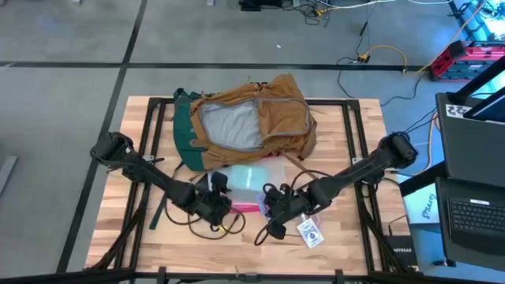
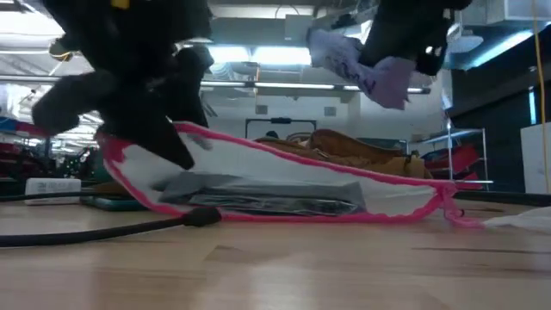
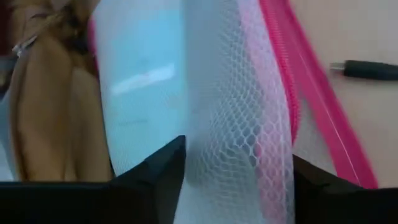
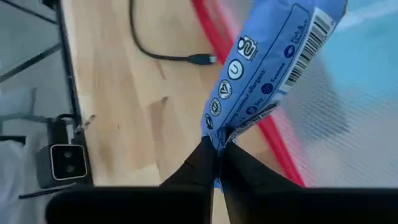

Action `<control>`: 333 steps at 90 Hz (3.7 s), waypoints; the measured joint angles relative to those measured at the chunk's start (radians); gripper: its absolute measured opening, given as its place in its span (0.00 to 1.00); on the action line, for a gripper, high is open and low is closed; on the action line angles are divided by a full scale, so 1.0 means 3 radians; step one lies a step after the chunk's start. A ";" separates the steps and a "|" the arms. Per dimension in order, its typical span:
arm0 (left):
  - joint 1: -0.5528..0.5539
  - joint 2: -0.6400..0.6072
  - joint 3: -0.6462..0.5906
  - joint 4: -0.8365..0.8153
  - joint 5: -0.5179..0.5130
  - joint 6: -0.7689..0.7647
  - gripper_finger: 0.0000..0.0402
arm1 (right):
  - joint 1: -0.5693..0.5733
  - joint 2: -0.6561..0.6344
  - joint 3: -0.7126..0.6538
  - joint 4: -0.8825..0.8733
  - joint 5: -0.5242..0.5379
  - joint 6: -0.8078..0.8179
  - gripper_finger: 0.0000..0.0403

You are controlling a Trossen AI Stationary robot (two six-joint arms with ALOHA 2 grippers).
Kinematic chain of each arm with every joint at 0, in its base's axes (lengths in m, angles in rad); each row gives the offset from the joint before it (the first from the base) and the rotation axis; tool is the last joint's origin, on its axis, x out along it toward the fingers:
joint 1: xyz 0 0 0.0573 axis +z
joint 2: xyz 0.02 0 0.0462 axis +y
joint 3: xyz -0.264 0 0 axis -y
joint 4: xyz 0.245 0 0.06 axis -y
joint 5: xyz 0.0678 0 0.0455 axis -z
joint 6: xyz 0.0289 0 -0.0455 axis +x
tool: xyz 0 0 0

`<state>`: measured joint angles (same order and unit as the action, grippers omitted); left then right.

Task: Unpack backpack
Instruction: Put the blue chocolate bar into the pink zipper pouch, then put the pink earphones into the pink zipper pouch

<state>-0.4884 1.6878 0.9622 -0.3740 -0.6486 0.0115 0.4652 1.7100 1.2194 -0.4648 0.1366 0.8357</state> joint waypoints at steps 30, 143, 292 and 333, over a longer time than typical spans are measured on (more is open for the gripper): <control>0.0037 0.0000 -0.0007 0.0254 -0.0046 -0.0016 0.02 | -0.0003 0.0460 0.0000 0.0432 -0.0480 -0.0131 0.01; -0.0279 -0.0001 0.0220 0.0679 0.0121 -0.0302 0.00 | -0.0632 0.0639 0.0009 0.0420 0.0444 -0.0178 0.01; -0.0281 -0.0004 0.0222 0.0479 0.0140 -0.0417 0.01 | 0.0453 0.0629 0.0932 -0.1331 0.0570 0.0083 0.52; -0.0270 -0.0004 0.0222 0.0483 -0.0028 -0.0016 0.28 | 0.1044 0.0630 0.0922 -0.2110 0.1112 0.1389 0.52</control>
<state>-0.5694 1.6867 1.0286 -0.2291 -0.6571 0.0066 0.7783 1.8992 1.4960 -1.0977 0.4700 1.2525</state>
